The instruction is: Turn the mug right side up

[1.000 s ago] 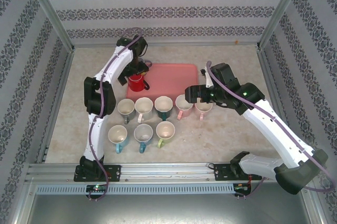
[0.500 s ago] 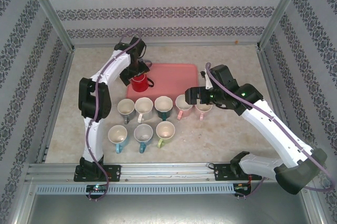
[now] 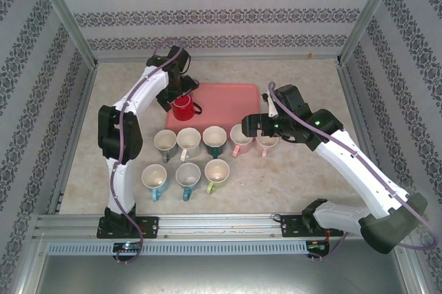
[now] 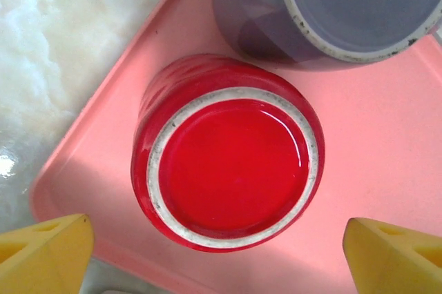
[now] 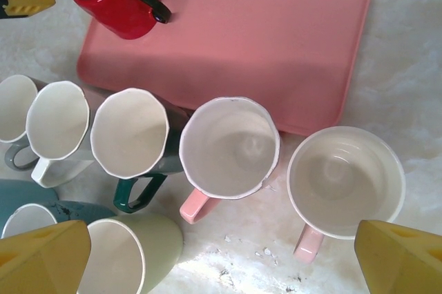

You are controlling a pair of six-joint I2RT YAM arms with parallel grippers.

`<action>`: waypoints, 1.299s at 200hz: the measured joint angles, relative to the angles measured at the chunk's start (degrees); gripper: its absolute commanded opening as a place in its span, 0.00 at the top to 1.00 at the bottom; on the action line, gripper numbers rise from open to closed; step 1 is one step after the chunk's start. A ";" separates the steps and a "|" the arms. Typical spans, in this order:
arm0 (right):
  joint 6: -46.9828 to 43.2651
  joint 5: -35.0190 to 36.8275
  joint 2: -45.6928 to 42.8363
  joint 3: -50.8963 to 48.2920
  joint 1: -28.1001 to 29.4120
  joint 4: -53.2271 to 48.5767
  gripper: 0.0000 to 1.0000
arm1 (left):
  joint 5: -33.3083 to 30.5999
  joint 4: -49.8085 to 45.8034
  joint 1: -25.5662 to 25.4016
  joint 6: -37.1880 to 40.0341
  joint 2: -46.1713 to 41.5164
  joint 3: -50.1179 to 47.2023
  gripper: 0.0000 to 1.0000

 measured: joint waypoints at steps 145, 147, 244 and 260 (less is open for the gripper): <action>0.09 0.04 -0.04 -1.25 0.00 0.09 0.02 | 0.37 -1.62 0.00 -3.87 7.45 9.05 0.00; 0.09 0.02 -0.04 -1.25 0.00 0.09 0.02 | 0.37 -1.70 0.00 -3.89 7.45 9.05 0.00; -0.09 0.02 -0.02 -1.27 -0.37 0.13 0.02 | 0.04 -4.87 0.00 -5.16 7.45 12.39 0.00; -0.09 0.02 0.02 -1.27 -0.37 0.17 0.02 | -0.17 -5.29 0.00 -5.99 7.19 12.85 0.00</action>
